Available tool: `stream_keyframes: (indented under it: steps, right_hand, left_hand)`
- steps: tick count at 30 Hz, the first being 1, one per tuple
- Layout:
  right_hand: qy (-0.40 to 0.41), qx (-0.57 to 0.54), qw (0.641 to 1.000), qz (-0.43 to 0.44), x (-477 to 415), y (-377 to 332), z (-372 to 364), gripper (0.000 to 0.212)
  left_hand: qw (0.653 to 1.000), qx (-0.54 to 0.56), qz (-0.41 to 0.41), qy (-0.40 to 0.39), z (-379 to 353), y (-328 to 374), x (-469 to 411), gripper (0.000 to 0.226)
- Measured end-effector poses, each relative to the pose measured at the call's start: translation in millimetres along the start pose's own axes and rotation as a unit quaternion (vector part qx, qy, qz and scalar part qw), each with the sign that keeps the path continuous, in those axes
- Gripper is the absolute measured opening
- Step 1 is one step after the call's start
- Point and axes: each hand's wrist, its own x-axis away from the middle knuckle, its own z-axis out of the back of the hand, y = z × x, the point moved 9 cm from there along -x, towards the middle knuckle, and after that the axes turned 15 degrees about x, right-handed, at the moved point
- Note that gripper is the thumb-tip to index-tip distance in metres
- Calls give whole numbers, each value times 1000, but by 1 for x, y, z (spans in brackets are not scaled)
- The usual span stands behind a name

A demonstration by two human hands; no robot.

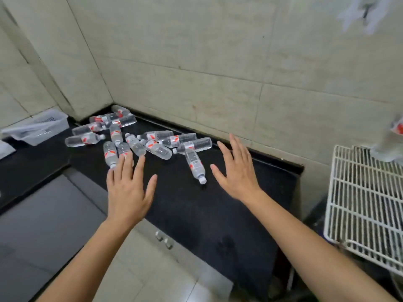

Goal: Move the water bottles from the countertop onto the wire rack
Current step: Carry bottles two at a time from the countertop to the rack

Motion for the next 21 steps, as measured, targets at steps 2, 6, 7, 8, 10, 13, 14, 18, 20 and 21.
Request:
stream_keyframes:
  steps: [2,6,7,8,10,13,14,18,20,21]
  right_hand:
    - [-45,1,999,0,-10,-38,-27,71]
    - [-106,7,994,0,-27,-97,-71,75]
    - [-118,11,993,2,-30,-106,-82,76]
    - [-129,18,992,4,-34,-113,-92,77]
    - [-147,33,989,1,-40,-118,-113,77]
    - [-182,40,982,-19,-49,-113,-145,77]
    - [-191,44,980,-24,-53,-110,-157,77]
    - [-237,52,968,-70,-68,-86,-217,79]
    - [-262,39,958,-110,-73,-70,-252,81]
    - [-279,27,950,-140,-74,-60,-269,85]
  left_hand:
    - [1000,-7,15,-18,8,-48,1,66]
    - [997,2,61,-51,12,-131,-8,68]
    - [996,0,64,-60,8,-145,-13,68]
    - [996,0,64,-68,3,-155,-19,68]
    - [995,9,64,-82,-12,-170,-33,65]
    - [992,29,64,-103,-41,-185,-56,57]
    - [991,35,65,-114,-54,-189,-64,58]
    - [982,38,58,-177,-115,-206,-99,63]
    - [974,36,69,-214,-151,-218,-120,66]
    - [967,40,78,-237,-171,-223,-132,68]
